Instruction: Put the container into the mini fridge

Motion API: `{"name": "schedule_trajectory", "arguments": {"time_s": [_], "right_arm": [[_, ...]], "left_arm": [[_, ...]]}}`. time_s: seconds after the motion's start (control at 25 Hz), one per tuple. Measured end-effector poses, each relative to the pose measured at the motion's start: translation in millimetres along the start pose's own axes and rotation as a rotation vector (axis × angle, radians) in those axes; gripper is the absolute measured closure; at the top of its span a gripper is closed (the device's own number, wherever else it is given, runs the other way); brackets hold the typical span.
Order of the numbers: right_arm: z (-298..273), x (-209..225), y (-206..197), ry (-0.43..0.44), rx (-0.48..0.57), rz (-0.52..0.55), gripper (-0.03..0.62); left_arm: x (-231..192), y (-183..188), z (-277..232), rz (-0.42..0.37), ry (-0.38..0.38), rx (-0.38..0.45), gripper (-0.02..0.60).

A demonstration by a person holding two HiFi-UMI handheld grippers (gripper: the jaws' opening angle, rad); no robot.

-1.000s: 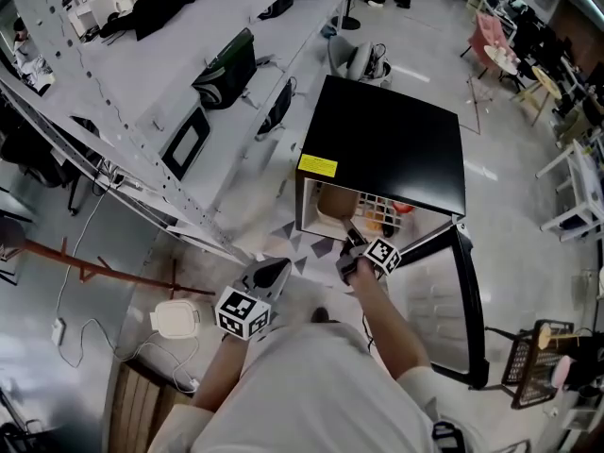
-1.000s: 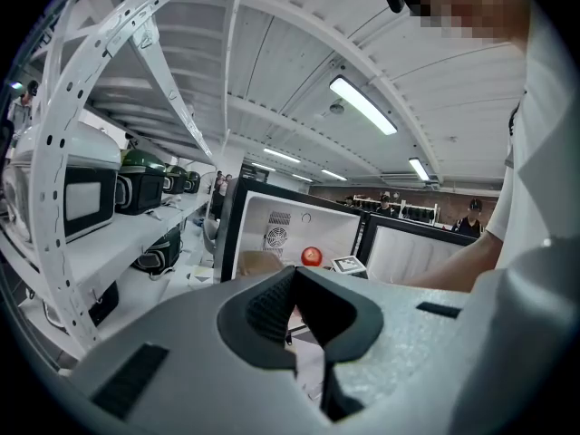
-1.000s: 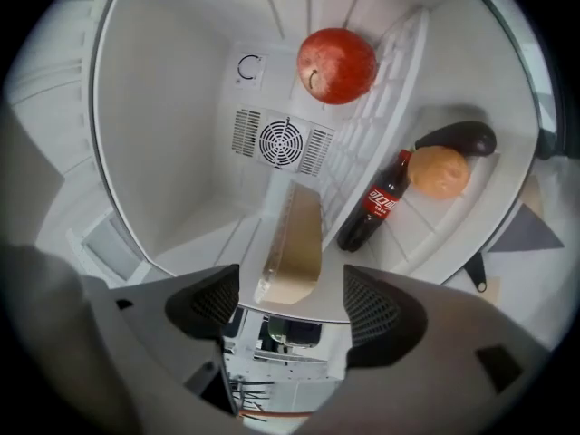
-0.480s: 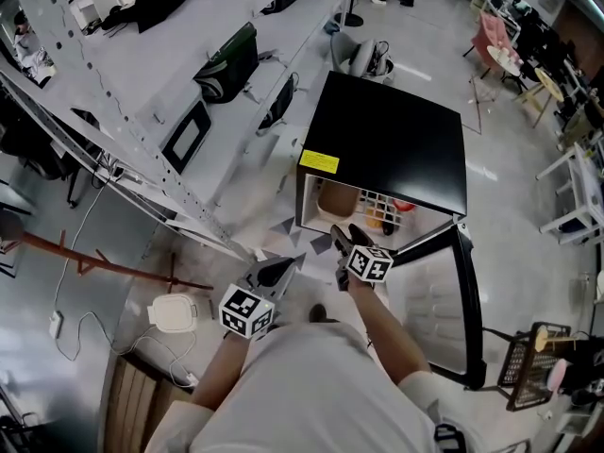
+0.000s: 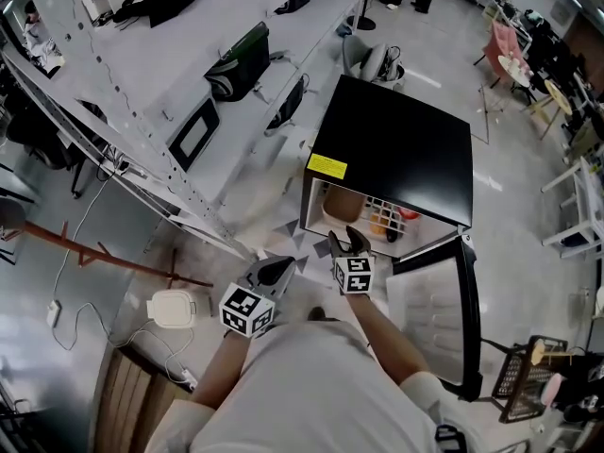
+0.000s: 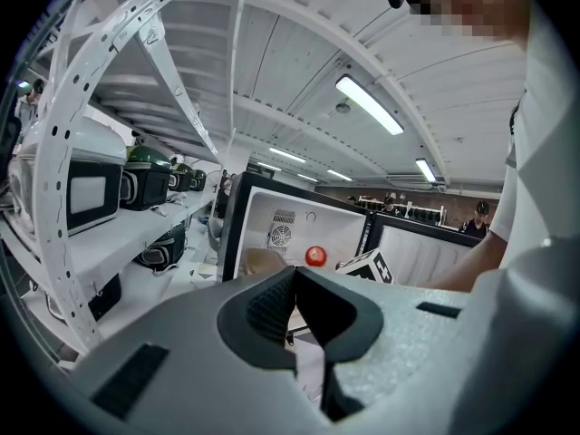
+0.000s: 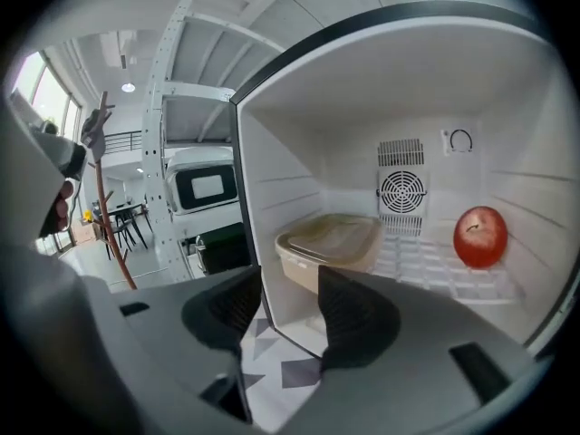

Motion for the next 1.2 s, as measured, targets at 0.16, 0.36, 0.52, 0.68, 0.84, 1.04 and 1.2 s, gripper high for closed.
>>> {"name": "schedule_trajectory", "arguments": {"time_s": [0.16,0.36,0.52,0.68,0.84,1.04,1.2], "right_arm": [[-8,-3,2,0.018,-0.003,0.013,0.390],[-17,-5,4,0.034,-0.006,0.070,0.390],[-25,-5,6,0.039,0.002,0.084,0.390],[-34,0,13,0.032,-0.004,0.088,0.388],[-37,2,19,0.030,0.002,0.096,0.385],[-30,0,21,0.023,0.008,0.089,0.385],[-19,-2,24,0.013,0.016,0.081,0.393]], "left_arm": [[-4,3,-2,-0.002,0.012,0.010,0.577],[-11,2,0,0.011,0.036,0.015,0.577],[-14,2,-1,0.015,0.042,0.016,0.577],[-15,4,0,0.017,0.043,0.016,0.577],[-17,4,2,0.017,0.038,0.017,0.577],[-17,4,7,0.020,0.030,0.016,0.577],[-13,5,13,0.016,0.006,0.021,0.577]]}}
Point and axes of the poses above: the fingertips, and each gripper's own axes: z backward along the fingers, x to its right, y out of its top, the point moved 5 cm from there along z, backward along the fingers, and after that the axes turned 14 degrees about -y, right-handed, at the moved point
